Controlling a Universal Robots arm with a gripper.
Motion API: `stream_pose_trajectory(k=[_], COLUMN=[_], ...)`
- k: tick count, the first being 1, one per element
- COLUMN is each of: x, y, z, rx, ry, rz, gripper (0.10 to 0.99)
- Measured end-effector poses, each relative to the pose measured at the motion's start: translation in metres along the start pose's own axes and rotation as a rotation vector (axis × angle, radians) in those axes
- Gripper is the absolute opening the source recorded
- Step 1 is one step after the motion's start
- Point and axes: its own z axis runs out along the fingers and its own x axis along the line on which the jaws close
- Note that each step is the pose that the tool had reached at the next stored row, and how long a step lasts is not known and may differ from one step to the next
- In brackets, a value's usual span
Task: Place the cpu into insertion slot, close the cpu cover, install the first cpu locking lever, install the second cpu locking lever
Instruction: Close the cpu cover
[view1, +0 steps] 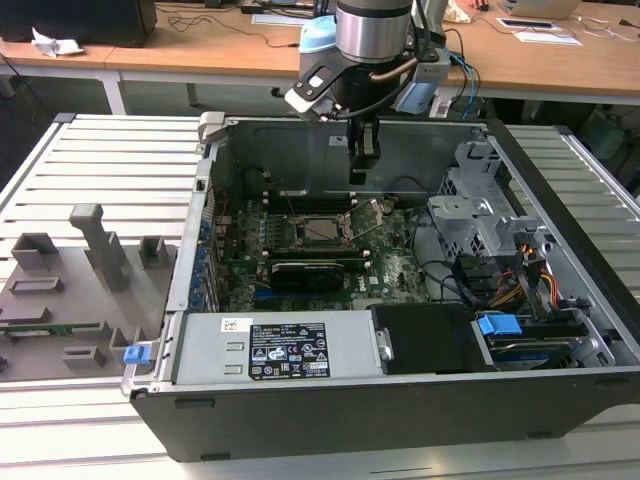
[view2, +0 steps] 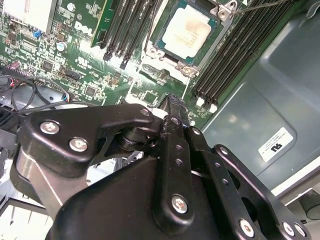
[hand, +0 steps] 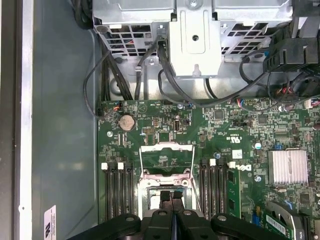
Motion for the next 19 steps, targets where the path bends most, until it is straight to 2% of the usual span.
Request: stream_pose_trajectory(k=[6,12,17,19], x=[0.0,-0.0019,-0.0036,-0.0036], y=[0.0016,0.0015,0.0012,0.0018], z=[0.001,0.0054,0.0112,0.017], rx=[0.0,0.0,0.0,0.0], ry=[0.0,-0.0001,0.0,0.0001], rz=[0.0,0.0,0.0,-0.001], gripper=[0.106,0.106,0.106,0.106])
